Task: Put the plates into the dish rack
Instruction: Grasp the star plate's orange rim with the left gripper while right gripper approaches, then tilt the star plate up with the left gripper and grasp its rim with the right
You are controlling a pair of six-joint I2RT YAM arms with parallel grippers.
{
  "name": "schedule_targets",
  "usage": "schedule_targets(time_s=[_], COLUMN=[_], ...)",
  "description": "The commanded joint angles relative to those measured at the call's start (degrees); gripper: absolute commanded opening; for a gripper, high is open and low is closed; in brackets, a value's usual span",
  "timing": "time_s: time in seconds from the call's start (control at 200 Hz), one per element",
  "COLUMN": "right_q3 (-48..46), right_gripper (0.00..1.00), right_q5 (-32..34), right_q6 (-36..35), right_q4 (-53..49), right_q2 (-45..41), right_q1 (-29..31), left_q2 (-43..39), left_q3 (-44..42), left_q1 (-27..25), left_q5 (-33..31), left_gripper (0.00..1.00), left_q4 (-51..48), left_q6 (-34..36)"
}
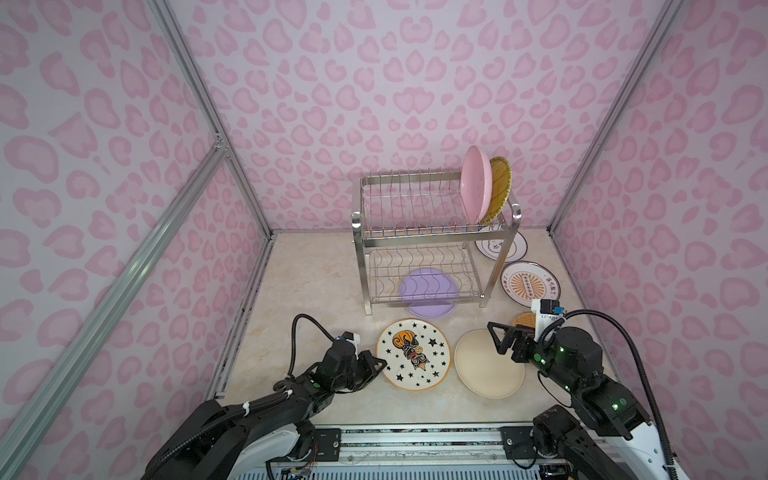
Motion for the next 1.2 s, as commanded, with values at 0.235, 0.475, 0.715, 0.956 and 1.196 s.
schedule_targets(time_s=[0.235, 0.475, 0.715, 0.956, 1.196], right_q3=[-0.18, -0.71, -0.73, -2.80, -10.25], right_gripper=[0.99, 0.99, 0.99, 0.99, 0.99], right_q5=[-2.15, -4.59, -12.81, -25.68, -37.80], right_q6=[0.37, 0.26, 1.77, 5.24, 13.35], right_q4=[3.53, 5.79, 12.72, 19.71, 36.50], right_q2=[1.35, 3.79, 10.66, 13.05, 15.85], right_q1=[0.04, -0.06, -0.86, -11.12, -16.29], left_q2=[-10.61, -17.35, -19.77, -19.28, -18.16], left_q3=[3.61, 7.47, 11.68, 15.49, 18.90], left_q1=[0.03, 0.03, 0.06, 0.03, 0.03], left_q5=[-3.24, -0.87, 0.46, 2.18, 4.63], left_gripper=[0.03, 0.04, 0.04, 0.04, 0.04], left_q4=[-13.57, -18.93, -20.56, -18.95, -15.27], left_q6=[4.63, 7.36, 9.44, 8.84, 6.66])
